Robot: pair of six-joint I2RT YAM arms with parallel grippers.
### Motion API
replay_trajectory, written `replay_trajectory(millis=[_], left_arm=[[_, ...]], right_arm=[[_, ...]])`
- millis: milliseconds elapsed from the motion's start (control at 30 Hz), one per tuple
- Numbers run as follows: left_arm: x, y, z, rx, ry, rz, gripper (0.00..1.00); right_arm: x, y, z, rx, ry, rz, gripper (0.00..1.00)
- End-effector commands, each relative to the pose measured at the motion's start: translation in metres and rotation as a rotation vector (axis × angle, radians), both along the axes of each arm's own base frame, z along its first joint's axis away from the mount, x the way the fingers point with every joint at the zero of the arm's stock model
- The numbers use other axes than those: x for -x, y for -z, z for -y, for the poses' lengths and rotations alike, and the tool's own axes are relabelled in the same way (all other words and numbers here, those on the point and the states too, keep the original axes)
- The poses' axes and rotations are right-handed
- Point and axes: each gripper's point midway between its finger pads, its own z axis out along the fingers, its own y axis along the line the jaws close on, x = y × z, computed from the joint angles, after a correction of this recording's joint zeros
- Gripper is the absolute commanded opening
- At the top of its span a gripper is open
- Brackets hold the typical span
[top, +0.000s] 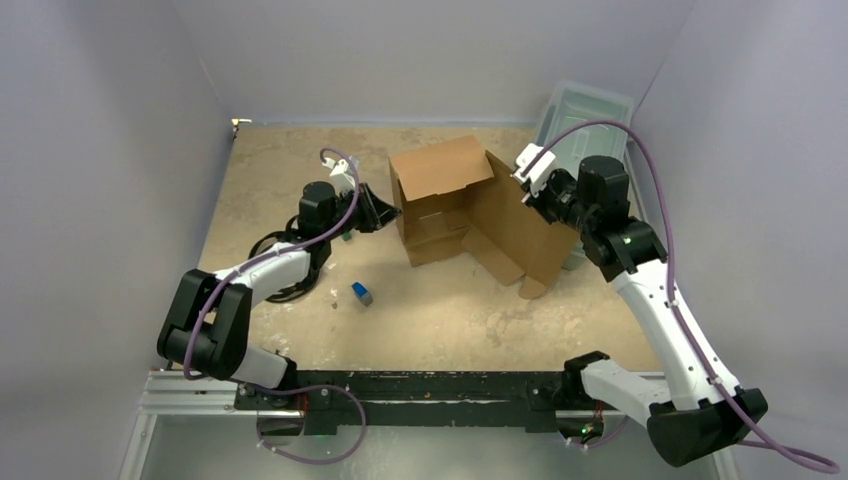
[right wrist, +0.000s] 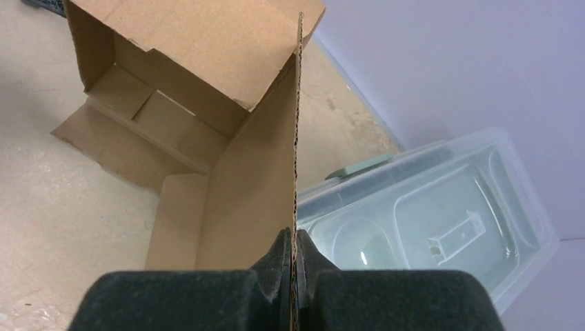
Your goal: Fold the paper box
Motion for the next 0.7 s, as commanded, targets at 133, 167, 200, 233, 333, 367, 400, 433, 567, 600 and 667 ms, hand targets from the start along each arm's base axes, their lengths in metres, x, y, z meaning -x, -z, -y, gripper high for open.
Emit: replay_trajectory(millis=[133,167,200,233,333,367,400,433,567,600,667], left_arm=[[-0.007,-0.021,0.000,-0.008,0.018,0.062,0.15],[-0.007,-0.021,0.000,-0.008,0.018,0.060,0.15],[-0.007,-0.019,-0.001,-0.010,0.018,0.055,0.15],[-0.006,-0.019,-0.001,-0.011,0.017,0.055,0.15],[-0.004,-0.022,-0.005,-0.011,0.009,0.054,0.15],[-0.003,-0.024,-0.007,-0.011,0.007,0.056,0.15],[-0.002,-0.025,-0.009,-0.011,0.001,0.057,0.15],[-0.001,-0.025,-0.011,-0.013,-0.002,0.056,0.16],[0.007,-0.027,-0.020,-0.031,-0.011,0.053,0.17],[0.008,-0.028,-0.022,-0.033,-0.011,0.054,0.17],[0.011,-0.031,-0.024,-0.037,-0.013,0.058,0.17]], right_arm=[[-0.007,-0.023,-0.011,0.080,-0.015,0.083,0.00],[-0.008,-0.022,-0.011,0.089,-0.008,0.083,0.00],[-0.010,-0.020,-0.012,0.100,0.000,0.084,0.00],[-0.011,-0.019,-0.012,0.109,0.011,0.087,0.00],[-0.015,-0.019,-0.008,0.120,0.047,0.101,0.00],[-0.017,-0.021,-0.006,0.122,0.061,0.109,0.00],[-0.017,-0.021,-0.005,0.126,0.071,0.111,0.00],[-0.018,-0.021,-0.003,0.126,0.080,0.115,0.00],[-0.019,-0.021,0.000,0.131,0.097,0.121,0.00],[-0.019,-0.020,0.000,0.135,0.099,0.120,0.00],[-0.020,-0.019,0.000,0.136,0.097,0.118,0.00]])
